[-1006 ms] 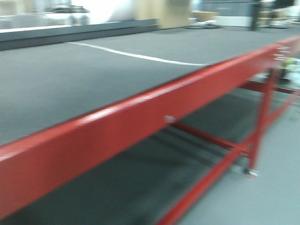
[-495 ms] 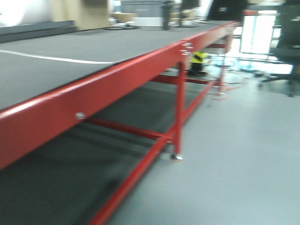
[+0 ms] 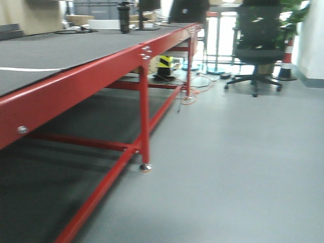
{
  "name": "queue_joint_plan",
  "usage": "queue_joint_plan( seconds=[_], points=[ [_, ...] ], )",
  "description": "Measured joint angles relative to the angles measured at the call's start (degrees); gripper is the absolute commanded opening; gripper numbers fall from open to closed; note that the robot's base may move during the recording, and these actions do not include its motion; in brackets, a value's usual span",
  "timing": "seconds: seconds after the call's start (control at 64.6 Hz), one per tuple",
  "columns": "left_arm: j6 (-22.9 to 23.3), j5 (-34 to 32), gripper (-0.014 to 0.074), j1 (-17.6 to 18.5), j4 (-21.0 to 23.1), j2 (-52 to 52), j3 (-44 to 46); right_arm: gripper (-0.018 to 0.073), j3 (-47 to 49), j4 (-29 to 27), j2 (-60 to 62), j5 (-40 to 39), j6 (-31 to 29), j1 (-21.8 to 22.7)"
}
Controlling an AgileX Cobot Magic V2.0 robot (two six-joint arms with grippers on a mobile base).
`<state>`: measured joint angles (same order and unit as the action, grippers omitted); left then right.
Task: Stack two boxes on right shelf middle
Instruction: 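Hold the boxes with both grippers while driving away from the table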
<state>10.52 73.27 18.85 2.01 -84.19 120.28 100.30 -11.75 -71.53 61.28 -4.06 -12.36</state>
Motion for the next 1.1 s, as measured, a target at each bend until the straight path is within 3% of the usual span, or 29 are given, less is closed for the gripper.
queue_joint_plan(
  seconds=[1.099],
  points=[
    [0.0,0.0,-0.0111,0.0,0.1,0.0,0.0,-0.0153,0.0,0.0,0.0,0.0,0.0,0.0]
  ],
)
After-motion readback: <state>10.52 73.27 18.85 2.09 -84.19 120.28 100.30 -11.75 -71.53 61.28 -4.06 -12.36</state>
